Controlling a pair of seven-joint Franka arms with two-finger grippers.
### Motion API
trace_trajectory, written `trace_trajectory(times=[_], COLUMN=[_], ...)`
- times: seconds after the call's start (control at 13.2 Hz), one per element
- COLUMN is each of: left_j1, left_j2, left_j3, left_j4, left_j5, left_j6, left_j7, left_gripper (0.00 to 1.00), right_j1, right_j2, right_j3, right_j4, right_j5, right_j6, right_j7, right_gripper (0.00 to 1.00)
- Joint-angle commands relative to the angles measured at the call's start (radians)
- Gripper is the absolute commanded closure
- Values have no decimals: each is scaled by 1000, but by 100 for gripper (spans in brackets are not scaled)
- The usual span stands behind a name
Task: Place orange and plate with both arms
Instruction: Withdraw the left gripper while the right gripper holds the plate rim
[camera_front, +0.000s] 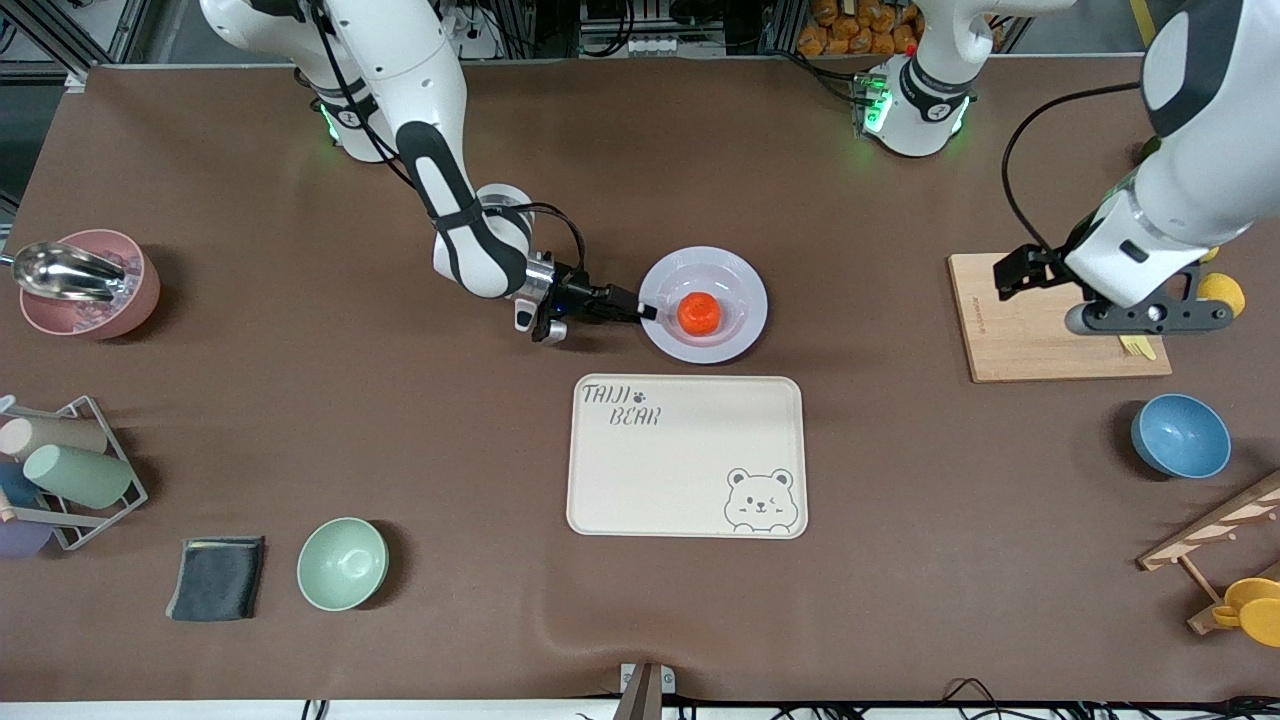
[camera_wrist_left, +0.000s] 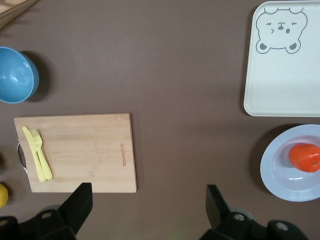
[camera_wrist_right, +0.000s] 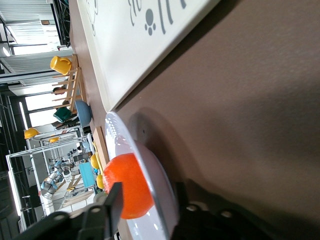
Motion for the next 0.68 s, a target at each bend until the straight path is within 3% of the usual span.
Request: trace_trajectory(times=[0.0, 0.3, 0.61], left_j1=[-1, -2, 1], left_j2=[-1, -4, 2], left_j3=[6, 4, 6], left_j4=[63, 107, 143], left_j5=[-21, -12, -20], left_j6=[-71, -113, -169], left_j7=[14, 25, 33], left_gripper=[0, 0, 0], right_j1=[17, 29, 35], right_j2=[17, 16, 10], right_j3=[-7, -7, -5], right_j4=[21, 21, 23], right_j5=[33, 55, 141], right_j6=[8, 6, 0], right_j7=[-29, -29, -26], right_gripper=[64, 100, 100])
